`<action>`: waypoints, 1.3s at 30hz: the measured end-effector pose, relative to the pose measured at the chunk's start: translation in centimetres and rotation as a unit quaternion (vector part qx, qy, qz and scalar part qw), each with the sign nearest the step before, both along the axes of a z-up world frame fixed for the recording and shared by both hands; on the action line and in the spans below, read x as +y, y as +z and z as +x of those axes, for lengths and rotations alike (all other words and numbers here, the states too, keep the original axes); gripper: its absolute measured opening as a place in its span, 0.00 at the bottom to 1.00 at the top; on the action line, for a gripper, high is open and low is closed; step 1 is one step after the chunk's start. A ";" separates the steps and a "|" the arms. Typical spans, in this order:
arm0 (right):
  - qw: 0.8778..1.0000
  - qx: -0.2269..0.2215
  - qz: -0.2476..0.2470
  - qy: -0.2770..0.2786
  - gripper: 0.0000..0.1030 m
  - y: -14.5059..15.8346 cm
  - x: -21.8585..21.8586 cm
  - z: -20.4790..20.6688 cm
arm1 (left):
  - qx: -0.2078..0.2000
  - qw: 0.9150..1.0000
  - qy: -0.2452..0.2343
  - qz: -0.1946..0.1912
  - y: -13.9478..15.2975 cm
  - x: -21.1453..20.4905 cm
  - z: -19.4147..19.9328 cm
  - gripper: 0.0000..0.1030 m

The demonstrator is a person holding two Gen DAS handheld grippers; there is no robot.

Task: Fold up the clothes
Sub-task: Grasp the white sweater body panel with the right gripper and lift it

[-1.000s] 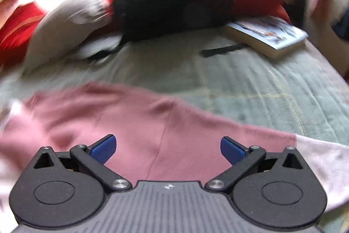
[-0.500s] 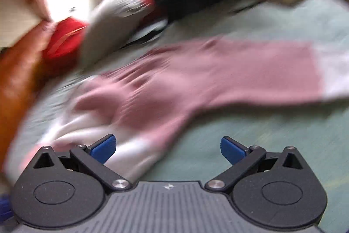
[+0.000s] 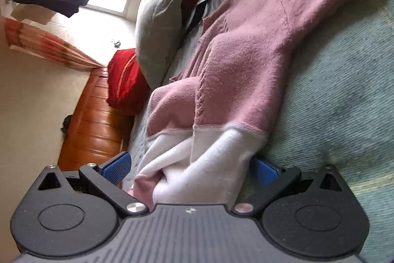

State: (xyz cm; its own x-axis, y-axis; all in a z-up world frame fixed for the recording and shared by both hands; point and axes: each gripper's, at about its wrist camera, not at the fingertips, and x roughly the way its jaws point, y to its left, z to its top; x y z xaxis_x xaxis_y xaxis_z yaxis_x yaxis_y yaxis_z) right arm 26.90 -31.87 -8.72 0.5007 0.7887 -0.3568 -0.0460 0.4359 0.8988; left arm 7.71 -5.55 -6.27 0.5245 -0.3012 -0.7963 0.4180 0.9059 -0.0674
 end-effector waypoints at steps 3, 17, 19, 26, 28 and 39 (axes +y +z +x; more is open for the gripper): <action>1.000 0.002 0.013 0.025 1.00 -0.6 1.6 -2.0 | 0.003 1.000 0.003 -0.005 0.0 0.3 0.0 0.98; 0.995 -0.005 0.091 -0.048 0.23 -5.3 0.5 -2.7 | 0.001 1.000 0.015 -0.014 0.0 1.2 -0.4 0.98; 0.994 -0.016 0.095 -0.048 0.26 -5.0 0.4 -3.6 | 0.002 1.000 0.017 -0.015 0.0 1.4 -0.5 0.98; 0.994 -0.042 0.089 -0.050 0.51 -3.9 1.3 -5.3 | 0.000 1.000 0.016 -0.012 0.2 1.4 -0.6 0.98; 0.994 -0.044 0.084 -0.047 0.41 -3.7 1.6 -5.6 | -0.002 1.000 0.015 -0.010 0.3 1.4 -0.7 0.98; 0.990 -0.107 -0.006 -0.089 0.14 1.8 -3.4 -7.0 | -0.009 1.000 0.026 -0.006 0.6 2.0 -1.1 0.98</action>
State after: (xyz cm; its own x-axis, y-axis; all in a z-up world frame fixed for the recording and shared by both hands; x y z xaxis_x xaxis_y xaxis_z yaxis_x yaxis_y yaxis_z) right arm 19.92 -35.27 -6.96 0.6968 0.6773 -0.2362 -0.1559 0.4644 0.8718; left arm 6.59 -3.54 -5.63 0.5533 -0.2823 -0.7837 0.3719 0.9256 -0.0708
